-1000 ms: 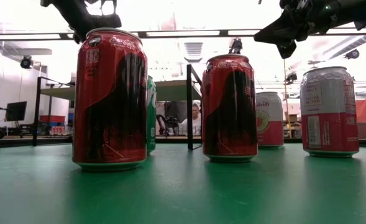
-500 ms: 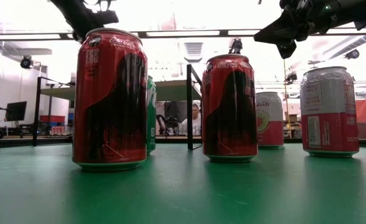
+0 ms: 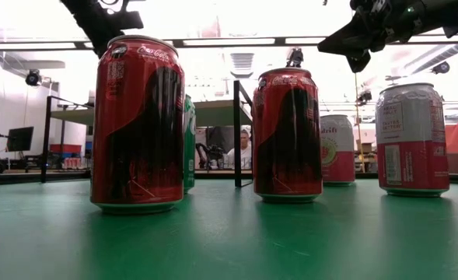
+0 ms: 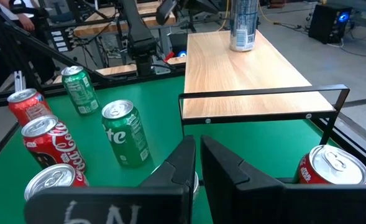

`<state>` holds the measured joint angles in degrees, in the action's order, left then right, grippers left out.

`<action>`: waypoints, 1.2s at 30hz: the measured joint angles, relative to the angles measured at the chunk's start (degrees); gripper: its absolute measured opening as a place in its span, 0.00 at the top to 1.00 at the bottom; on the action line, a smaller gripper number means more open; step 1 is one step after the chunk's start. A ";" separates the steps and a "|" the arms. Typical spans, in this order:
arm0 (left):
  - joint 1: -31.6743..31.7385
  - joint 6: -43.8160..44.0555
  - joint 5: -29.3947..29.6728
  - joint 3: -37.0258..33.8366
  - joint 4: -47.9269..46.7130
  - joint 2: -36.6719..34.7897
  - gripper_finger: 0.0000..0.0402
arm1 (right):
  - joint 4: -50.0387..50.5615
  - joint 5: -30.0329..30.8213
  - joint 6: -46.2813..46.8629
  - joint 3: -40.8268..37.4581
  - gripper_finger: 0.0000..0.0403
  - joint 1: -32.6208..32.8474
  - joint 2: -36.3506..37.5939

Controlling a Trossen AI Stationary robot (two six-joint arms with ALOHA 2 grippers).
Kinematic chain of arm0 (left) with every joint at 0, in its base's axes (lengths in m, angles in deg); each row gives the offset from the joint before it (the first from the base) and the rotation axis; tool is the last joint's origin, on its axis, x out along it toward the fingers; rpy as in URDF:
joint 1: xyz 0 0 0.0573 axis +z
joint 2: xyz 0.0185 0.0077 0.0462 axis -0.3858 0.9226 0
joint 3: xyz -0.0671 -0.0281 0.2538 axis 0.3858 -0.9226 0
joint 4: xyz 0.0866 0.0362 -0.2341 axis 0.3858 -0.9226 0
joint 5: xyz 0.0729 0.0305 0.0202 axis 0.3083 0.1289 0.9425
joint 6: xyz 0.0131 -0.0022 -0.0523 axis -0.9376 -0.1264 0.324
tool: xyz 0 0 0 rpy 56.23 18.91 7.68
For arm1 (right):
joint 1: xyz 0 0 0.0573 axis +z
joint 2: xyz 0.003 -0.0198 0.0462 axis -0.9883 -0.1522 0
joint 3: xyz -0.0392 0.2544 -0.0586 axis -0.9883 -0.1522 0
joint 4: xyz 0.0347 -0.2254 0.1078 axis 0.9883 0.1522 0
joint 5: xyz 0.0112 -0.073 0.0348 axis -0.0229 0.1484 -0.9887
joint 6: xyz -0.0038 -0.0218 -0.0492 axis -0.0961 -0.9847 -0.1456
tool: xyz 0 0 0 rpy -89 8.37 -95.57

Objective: Place canned beverage on shelf
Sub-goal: Put the blue/white soda can on the shelf

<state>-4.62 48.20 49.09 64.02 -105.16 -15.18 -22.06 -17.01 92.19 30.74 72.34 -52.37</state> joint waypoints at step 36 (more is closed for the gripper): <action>6.57 2.33 -4.71 -0.04 7.10 7.28 1.00 | 0.16 -0.03 -0.48 0.01 0.96 -0.01 0.02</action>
<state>1.95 50.54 44.38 63.98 -98.06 -7.90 -21.90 -17.04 91.71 30.75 72.33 -52.36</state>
